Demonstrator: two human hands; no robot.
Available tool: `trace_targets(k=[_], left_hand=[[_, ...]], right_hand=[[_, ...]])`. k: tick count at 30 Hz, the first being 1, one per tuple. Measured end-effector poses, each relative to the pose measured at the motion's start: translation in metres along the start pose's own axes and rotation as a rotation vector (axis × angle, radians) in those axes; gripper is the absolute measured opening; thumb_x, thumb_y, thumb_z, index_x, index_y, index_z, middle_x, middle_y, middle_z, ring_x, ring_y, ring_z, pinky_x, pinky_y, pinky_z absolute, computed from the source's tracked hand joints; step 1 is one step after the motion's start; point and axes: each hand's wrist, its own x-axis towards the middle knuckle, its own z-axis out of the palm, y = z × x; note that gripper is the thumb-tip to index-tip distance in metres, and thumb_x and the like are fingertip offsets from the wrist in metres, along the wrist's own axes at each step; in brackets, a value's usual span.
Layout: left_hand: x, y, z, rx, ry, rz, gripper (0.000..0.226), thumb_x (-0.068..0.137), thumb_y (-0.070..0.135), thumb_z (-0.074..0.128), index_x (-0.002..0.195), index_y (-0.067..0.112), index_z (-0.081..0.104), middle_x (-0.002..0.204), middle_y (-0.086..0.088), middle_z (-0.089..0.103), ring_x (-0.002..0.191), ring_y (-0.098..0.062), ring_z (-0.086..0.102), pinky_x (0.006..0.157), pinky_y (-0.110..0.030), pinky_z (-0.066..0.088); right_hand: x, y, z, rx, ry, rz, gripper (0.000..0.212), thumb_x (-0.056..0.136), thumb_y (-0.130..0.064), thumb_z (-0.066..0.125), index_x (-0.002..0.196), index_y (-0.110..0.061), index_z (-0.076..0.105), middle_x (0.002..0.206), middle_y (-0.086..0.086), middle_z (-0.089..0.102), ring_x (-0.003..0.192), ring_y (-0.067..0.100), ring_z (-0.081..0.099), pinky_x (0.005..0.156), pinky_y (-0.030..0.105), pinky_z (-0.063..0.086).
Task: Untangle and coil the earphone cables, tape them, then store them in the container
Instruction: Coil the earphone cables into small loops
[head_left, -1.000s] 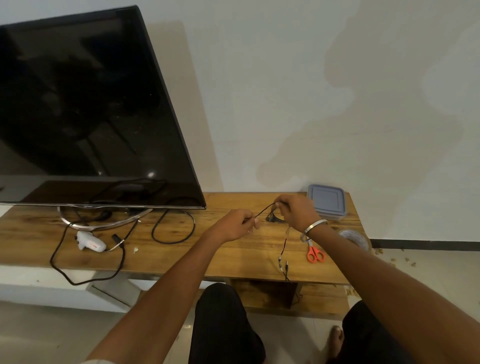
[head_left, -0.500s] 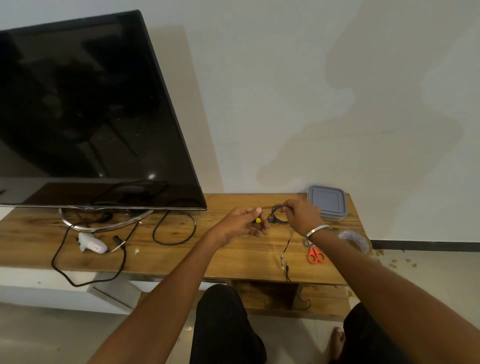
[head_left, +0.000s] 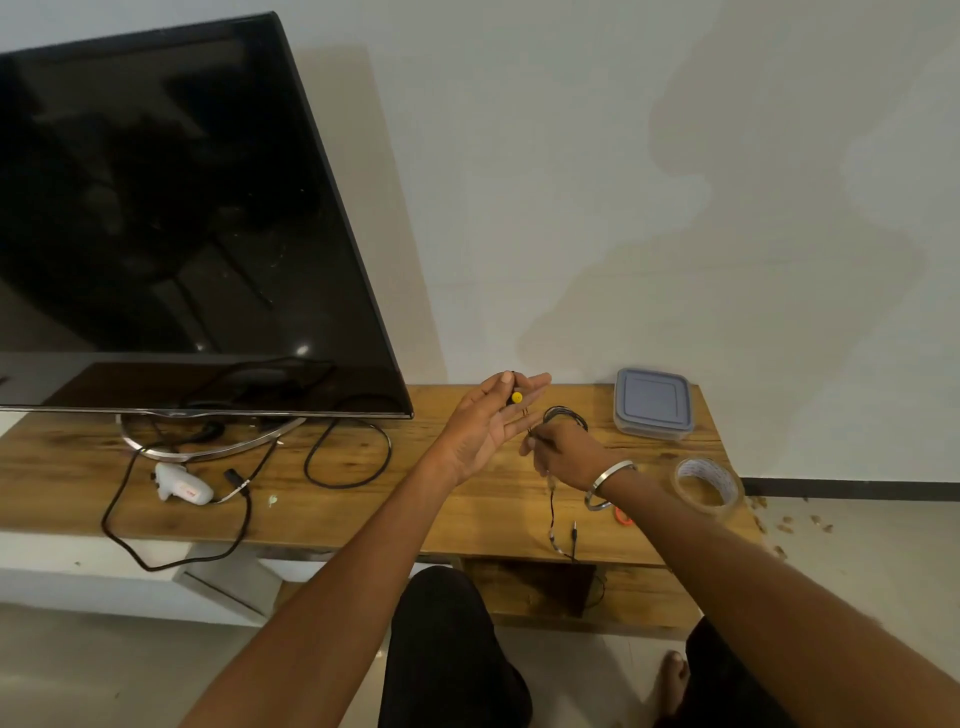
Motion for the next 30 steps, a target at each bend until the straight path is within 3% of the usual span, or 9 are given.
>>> trace_targets(k=[3,6,11,13,16,22,26,30], left_hand=[[0.001,-0.001,0.0,0.097,0.036,0.014,0.03,0.103,0.029,0.041,0.094,0.022,0.069,0.139,-0.004,0.057,0.138,-0.02,0.041,0.114,-0.052,0.03],[0.002,-0.002,-0.001,0.26,0.077,0.018,0.028,0.103,0.029,0.041,0.096,0.02,0.067,0.138,0.003,0.057,0.135,-0.012,0.043,0.113,-0.045,0.03],[0.001,-0.007,-0.007,0.559,0.079,0.045,0.025,0.102,0.024,0.045,0.092,0.02,0.068,0.139,0.0,0.056,0.13,-0.004,0.048,0.101,-0.014,0.038],[0.002,-0.01,-0.011,0.634,0.078,0.056,0.024,0.102,0.023,0.047,0.093,0.017,0.069,0.13,0.006,0.06,0.126,0.001,0.049,0.097,-0.009,0.039],[0.002,-0.014,-0.019,0.746,0.074,0.071,0.023,0.101,0.024,0.049,0.095,0.019,0.07,0.107,0.022,0.062,0.105,0.02,0.05,0.091,-0.008,0.038],[0.004,-0.024,-0.036,0.972,0.077,0.129,0.02,0.098,0.027,0.054,0.086,0.031,0.07,0.11,0.004,0.066,0.114,0.006,0.052,0.096,-0.016,0.036],[0.0,-0.024,-0.04,1.071,0.033,0.137,0.018,0.097,0.024,0.056,0.089,0.028,0.071,0.108,0.0,0.066,0.119,-0.01,0.054,0.097,-0.026,0.04],[-0.002,-0.028,-0.049,1.153,0.008,0.078,0.02,0.097,0.031,0.056,0.095,0.024,0.074,0.111,0.002,0.067,0.121,-0.012,0.052,0.101,-0.029,0.037]], right_hand=[[-0.002,-0.005,0.002,0.081,-0.084,-0.013,0.027,0.099,-0.021,0.037,0.094,-0.018,0.063,0.07,-0.001,0.066,0.067,0.012,0.062,0.072,0.033,0.054],[-0.004,-0.009,0.002,0.12,-0.115,-0.011,0.025,0.098,-0.02,0.039,0.099,-0.015,0.064,0.072,0.0,0.066,0.066,0.009,0.062,0.068,0.023,0.048],[-0.008,-0.009,-0.001,0.187,-0.172,0.005,0.022,0.095,-0.023,0.048,0.111,-0.013,0.059,0.067,-0.004,0.062,0.057,0.012,0.061,0.067,0.027,0.051],[-0.008,-0.009,-0.003,0.178,-0.196,0.018,0.03,0.094,-0.023,0.051,0.121,-0.01,0.054,0.067,-0.002,0.061,0.055,0.012,0.056,0.062,0.026,0.049],[-0.01,-0.007,-0.006,0.203,-0.247,0.043,0.041,0.093,-0.018,0.054,0.131,-0.007,0.046,0.079,0.0,0.065,0.056,0.013,0.055,0.055,0.023,0.049],[-0.011,-0.003,-0.014,0.166,-0.284,0.038,0.038,0.09,-0.014,0.058,0.128,-0.009,0.05,0.093,0.011,0.071,0.062,0.013,0.059,0.057,0.021,0.05],[-0.011,-0.001,-0.019,0.095,-0.285,0.029,0.023,0.09,-0.015,0.059,0.111,-0.008,0.063,0.069,-0.001,0.064,0.052,0.006,0.056,0.057,0.02,0.05],[-0.013,-0.001,-0.026,0.069,-0.24,0.0,0.009,0.091,-0.025,0.059,0.093,-0.018,0.063,0.063,-0.01,0.059,0.045,-0.004,0.051,0.054,0.017,0.046]])
